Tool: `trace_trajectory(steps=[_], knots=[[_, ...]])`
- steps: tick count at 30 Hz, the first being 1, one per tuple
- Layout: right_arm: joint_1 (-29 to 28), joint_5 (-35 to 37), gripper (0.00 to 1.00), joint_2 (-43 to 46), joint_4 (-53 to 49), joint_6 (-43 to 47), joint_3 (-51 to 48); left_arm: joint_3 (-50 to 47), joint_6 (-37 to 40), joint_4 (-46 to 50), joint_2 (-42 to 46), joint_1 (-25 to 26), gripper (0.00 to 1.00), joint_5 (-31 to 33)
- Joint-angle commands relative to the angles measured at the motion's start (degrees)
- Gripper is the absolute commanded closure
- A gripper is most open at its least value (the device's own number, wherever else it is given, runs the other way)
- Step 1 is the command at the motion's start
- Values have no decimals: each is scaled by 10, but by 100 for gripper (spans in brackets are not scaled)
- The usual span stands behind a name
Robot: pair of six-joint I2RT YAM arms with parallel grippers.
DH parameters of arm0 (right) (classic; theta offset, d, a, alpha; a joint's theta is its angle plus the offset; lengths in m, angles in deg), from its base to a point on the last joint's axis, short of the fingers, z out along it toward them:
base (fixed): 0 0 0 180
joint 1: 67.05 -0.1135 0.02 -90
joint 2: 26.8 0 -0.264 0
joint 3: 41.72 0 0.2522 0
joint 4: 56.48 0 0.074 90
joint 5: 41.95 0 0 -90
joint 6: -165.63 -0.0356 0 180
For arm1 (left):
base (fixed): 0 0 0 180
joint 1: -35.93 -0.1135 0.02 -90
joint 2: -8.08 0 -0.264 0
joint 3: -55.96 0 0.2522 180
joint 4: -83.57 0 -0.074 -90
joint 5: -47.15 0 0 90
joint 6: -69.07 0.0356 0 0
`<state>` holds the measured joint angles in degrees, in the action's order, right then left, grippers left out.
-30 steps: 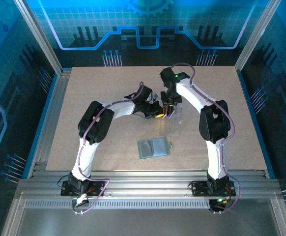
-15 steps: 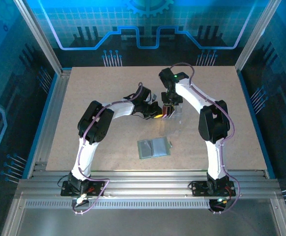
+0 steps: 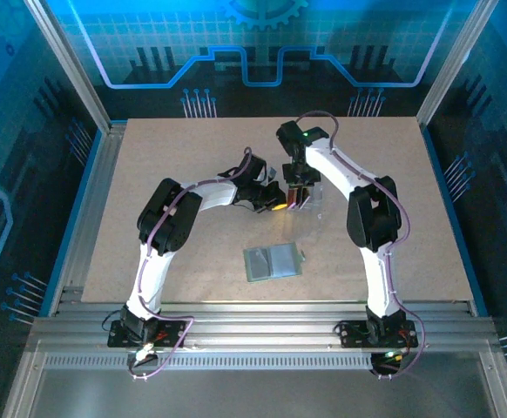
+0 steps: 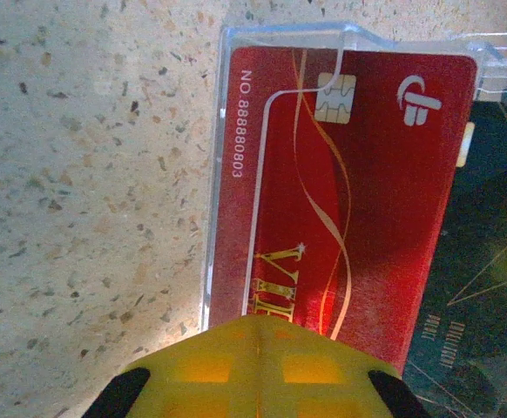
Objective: Put the credit cards into the card holder
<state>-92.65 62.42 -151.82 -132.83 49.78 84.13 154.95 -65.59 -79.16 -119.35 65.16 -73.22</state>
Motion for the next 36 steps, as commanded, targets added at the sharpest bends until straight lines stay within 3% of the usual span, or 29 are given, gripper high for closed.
trace_trajectory(steps=[1,19,27,36], knots=[[-9,-11,74,-25,-21,-1,19,-13,5,0,22,-3,92,-20],[1,-94,74,4,12,-11,11,-29,0,-21,24,-10,92,-31],[-10,-8,73,11,-23,-5,27,-42,-2,-33,28,-15,92,-35],[-16,38,73,-5,-49,-7,44,-52,-4,-40,31,-18,92,-37]])
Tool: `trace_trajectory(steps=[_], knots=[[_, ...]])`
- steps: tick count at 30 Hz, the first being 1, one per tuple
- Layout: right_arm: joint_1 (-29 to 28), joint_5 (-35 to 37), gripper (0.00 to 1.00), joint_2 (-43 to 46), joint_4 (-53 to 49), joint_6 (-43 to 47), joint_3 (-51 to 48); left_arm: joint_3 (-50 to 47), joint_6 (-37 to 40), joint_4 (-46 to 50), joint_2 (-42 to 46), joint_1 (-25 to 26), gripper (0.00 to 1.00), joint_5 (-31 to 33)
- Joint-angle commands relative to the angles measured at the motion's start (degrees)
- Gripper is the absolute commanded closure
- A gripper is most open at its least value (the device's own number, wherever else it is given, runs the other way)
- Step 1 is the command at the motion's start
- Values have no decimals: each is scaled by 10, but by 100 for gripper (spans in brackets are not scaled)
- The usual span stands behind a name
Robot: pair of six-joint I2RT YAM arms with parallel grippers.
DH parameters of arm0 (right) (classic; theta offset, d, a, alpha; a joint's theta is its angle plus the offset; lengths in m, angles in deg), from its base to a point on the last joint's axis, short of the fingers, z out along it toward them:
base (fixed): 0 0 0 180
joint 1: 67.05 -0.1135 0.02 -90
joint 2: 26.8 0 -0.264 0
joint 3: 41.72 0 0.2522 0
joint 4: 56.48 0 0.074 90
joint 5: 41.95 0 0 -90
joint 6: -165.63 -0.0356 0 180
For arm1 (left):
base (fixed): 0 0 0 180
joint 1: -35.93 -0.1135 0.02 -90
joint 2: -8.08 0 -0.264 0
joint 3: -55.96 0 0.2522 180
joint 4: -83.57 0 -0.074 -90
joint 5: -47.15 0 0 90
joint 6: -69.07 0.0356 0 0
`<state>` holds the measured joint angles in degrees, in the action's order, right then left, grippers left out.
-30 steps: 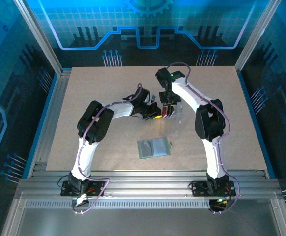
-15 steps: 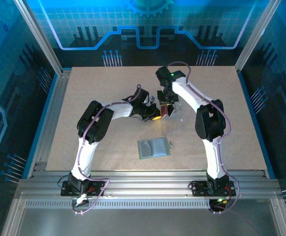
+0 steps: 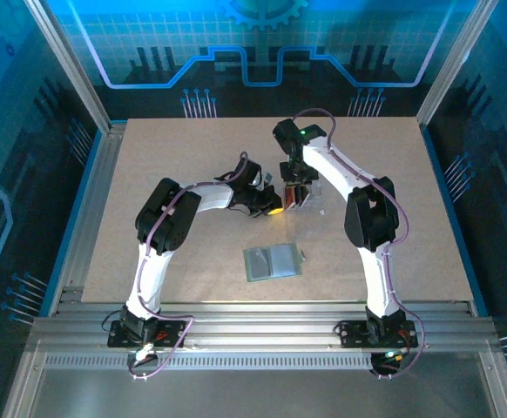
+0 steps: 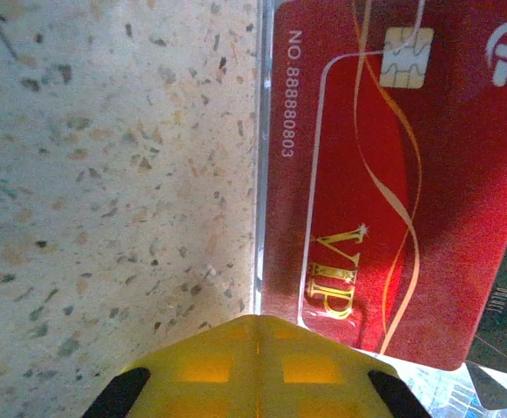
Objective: Put the credit cards into the card holder
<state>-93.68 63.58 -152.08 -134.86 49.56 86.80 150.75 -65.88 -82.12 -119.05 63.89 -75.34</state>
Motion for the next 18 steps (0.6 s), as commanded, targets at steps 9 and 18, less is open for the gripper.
trace_trajectory(steps=[9,18], knots=[[-13,21,74,-30,-37,-3,35,-15,-3,-15,30,-8,92,-18],[-23,54,75,-56,-61,-3,59,-22,-6,-24,32,-11,92,-20]])
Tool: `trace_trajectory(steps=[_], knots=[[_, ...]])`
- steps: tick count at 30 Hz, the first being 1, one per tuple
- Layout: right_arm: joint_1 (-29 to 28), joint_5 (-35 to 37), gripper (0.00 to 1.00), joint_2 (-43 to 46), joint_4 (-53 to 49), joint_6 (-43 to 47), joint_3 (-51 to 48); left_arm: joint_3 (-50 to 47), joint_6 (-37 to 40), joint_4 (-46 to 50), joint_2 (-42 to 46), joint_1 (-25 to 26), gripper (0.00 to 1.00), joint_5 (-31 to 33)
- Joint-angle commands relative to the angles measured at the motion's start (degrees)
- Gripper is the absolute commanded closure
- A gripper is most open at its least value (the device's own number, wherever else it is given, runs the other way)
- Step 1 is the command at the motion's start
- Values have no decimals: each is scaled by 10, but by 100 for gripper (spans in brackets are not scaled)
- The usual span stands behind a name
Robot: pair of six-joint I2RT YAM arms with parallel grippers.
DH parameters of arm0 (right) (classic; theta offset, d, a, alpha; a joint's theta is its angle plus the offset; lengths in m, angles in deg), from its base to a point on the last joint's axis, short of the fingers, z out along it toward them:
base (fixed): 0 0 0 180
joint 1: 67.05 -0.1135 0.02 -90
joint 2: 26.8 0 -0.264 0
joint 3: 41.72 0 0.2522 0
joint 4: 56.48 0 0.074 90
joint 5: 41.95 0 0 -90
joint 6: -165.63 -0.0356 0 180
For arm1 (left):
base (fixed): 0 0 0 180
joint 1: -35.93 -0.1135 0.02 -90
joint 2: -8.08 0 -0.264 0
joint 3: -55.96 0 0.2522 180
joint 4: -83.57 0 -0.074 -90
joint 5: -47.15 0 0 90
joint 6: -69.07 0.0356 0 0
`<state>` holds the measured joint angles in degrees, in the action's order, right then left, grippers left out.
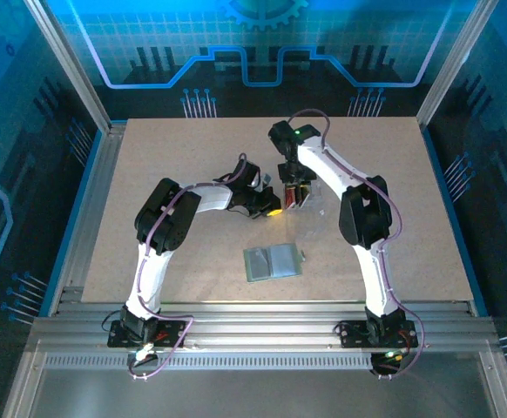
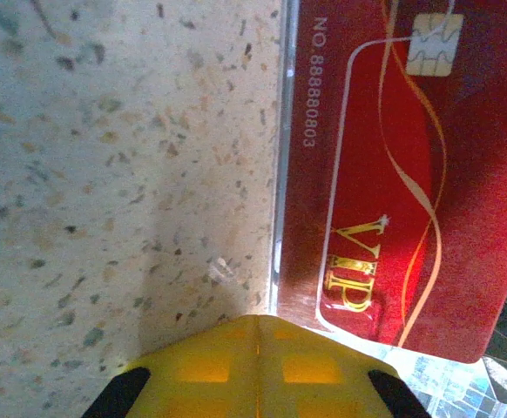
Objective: Put the credit cards into the card holder
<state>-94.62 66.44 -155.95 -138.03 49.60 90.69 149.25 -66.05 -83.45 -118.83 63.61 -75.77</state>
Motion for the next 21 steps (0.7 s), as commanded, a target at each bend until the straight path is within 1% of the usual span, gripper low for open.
trace_trajectory(steps=[1,8,11,19,21], knots=[[-16,27,75,-21,-32,-3,23,-8,-4,-11,30,-8,92,-16],[-18,-15,78,-21,-20,-7,19,-11,-5,-15,29,-9,92,-18],[-16,-26,81,-23,-16,-8,21,-14,-6,-16,30,-10,92,-19],[-9,-9,99,-14,-23,-9,23,-19,-9,-18,44,-11,92,-19],[-7,-11,100,-12,-22,-7,24,-21,-12,-18,51,-11,92,-18]])
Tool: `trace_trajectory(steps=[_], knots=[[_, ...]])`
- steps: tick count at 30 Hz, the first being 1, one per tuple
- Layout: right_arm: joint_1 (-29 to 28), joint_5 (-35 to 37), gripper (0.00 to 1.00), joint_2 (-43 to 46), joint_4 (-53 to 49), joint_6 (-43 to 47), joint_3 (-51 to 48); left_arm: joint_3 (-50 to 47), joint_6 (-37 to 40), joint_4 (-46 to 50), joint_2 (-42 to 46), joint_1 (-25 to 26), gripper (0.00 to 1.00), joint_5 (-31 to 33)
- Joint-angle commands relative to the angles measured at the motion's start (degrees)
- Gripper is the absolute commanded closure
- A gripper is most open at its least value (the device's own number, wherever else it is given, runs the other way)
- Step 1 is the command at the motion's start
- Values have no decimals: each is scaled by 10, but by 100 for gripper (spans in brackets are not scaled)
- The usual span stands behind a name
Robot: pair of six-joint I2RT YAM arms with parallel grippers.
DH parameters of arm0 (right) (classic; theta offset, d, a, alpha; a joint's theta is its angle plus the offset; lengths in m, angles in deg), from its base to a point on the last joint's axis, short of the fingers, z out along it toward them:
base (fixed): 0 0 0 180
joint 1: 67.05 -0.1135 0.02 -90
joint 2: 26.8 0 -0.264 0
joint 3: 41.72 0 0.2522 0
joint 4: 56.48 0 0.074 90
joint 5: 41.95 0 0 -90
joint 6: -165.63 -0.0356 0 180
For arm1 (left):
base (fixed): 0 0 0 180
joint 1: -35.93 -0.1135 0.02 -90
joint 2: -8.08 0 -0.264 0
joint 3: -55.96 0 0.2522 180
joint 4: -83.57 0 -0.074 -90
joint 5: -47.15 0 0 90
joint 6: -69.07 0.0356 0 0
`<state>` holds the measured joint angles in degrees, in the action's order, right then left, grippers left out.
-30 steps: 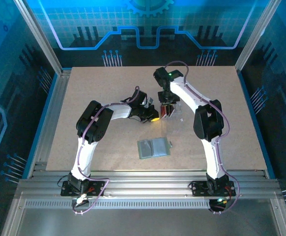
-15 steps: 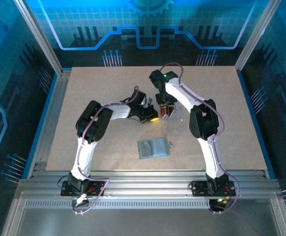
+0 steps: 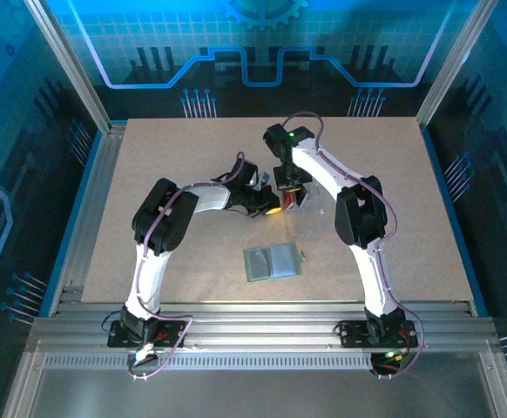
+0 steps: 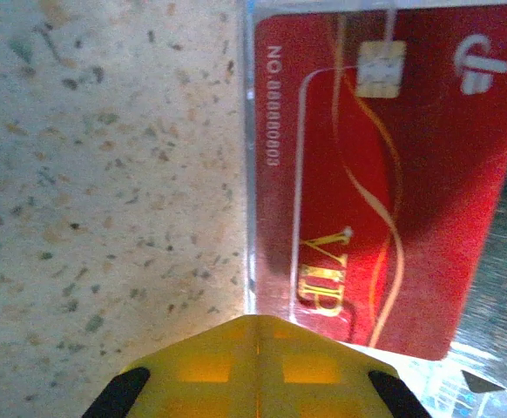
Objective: Put the credit cards into the card holder
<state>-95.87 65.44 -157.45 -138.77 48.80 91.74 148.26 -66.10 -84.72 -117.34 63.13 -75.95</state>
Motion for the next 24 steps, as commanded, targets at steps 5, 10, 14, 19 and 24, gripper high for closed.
trace_trajectory(steps=[5,10,14,19,24], knots=[[12,-4,100,12,-22,4,34,-25,-15,-6,66,-8,92,-20],[24,-21,100,36,-20,2,47,-48,-16,0,118,-16,91,-22],[31,-58,100,62,-5,-1,31,-74,-14,12,163,-22,88,-24],[25,-86,100,139,41,-3,-36,-136,22,54,240,-23,81,-1],[2,-146,100,282,166,8,-203,-203,100,169,328,-6,72,99]])
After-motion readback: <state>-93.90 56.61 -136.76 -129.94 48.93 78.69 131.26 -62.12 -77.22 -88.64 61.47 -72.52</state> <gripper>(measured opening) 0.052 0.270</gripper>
